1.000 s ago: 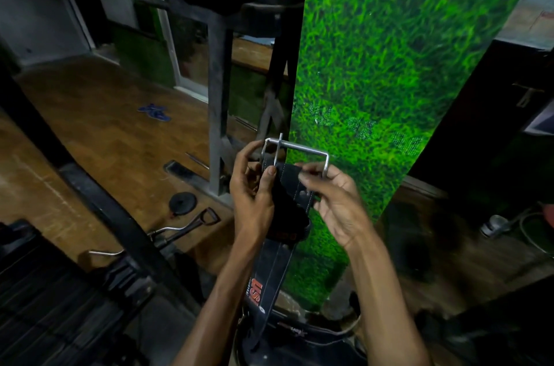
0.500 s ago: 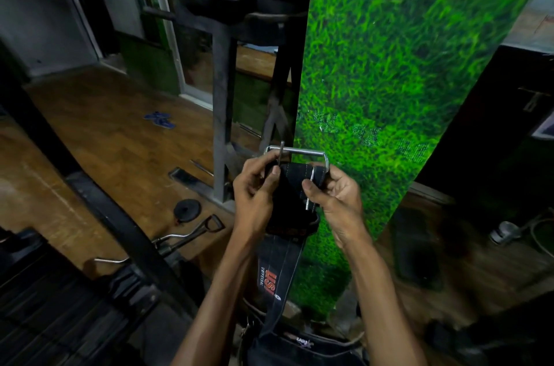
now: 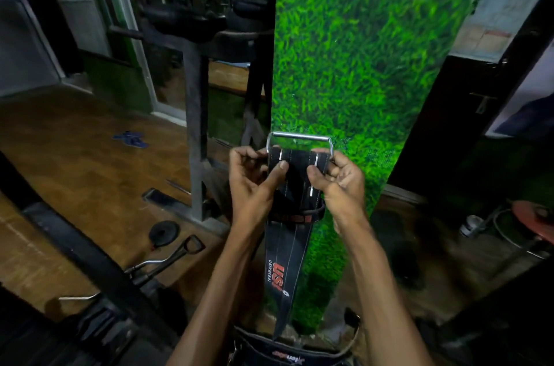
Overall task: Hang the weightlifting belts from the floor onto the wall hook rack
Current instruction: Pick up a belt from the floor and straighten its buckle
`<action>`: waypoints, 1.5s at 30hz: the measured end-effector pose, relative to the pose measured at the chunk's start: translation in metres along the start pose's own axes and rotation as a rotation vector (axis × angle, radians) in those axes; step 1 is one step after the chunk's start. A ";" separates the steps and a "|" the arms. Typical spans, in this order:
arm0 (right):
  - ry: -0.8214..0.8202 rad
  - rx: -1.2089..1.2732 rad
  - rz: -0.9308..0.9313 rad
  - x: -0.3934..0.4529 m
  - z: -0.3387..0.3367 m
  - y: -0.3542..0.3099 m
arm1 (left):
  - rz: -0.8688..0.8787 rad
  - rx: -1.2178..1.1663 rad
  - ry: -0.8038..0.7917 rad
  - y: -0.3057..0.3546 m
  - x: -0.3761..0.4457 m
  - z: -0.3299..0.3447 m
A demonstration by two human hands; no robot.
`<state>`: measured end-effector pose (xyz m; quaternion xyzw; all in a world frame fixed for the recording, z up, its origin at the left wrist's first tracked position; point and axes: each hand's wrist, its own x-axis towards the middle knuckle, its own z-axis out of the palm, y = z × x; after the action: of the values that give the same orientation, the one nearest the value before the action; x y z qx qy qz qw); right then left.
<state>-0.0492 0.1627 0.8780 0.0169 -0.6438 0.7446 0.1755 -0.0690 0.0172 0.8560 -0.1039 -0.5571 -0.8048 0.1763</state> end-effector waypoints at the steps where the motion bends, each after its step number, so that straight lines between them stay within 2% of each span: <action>1: 0.019 -0.005 -0.020 0.003 -0.003 -0.005 | -0.008 -0.009 0.002 0.003 0.006 0.007; 7: 0.111 -0.165 -0.126 0.022 -0.034 -0.051 | 0.048 -0.060 -0.141 0.015 0.028 0.065; 11: 0.164 -0.407 -0.281 0.030 -0.052 -0.088 | 0.094 -0.129 -0.175 0.041 0.033 0.116; 14: 0.202 -0.533 -0.405 0.033 -0.062 -0.123 | 0.208 -0.163 -0.180 0.065 0.033 0.145; 20: 0.273 -0.564 -0.595 0.053 -0.087 -0.194 | 0.335 -0.198 -0.193 0.111 0.058 0.202; 24: 0.331 -0.540 -0.717 0.065 -0.101 -0.245 | 0.396 -0.240 -0.258 0.146 0.080 0.246; 30: 0.373 -0.486 -0.778 0.078 -0.122 -0.306 | 0.413 -0.293 -0.370 0.188 0.102 0.301; 34: 0.364 -0.412 -0.741 0.094 -0.140 -0.333 | 0.432 -0.288 -0.402 0.209 0.114 0.332; 40: 0.330 -0.387 -0.616 0.103 -0.163 -0.315 | 0.505 -0.135 -0.407 0.183 0.118 0.342; 43: 0.331 -0.395 -0.629 0.104 -0.167 -0.305 | 0.579 -0.080 -0.375 0.171 0.115 0.341; 45: 0.348 -0.413 -0.639 0.104 -0.167 -0.306 | 0.547 -0.070 -0.342 0.170 0.116 0.343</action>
<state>-0.0266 0.3820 1.1675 0.0542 -0.7028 0.4997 0.5034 -0.1170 0.2636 1.1673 -0.3896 -0.5018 -0.7172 0.2864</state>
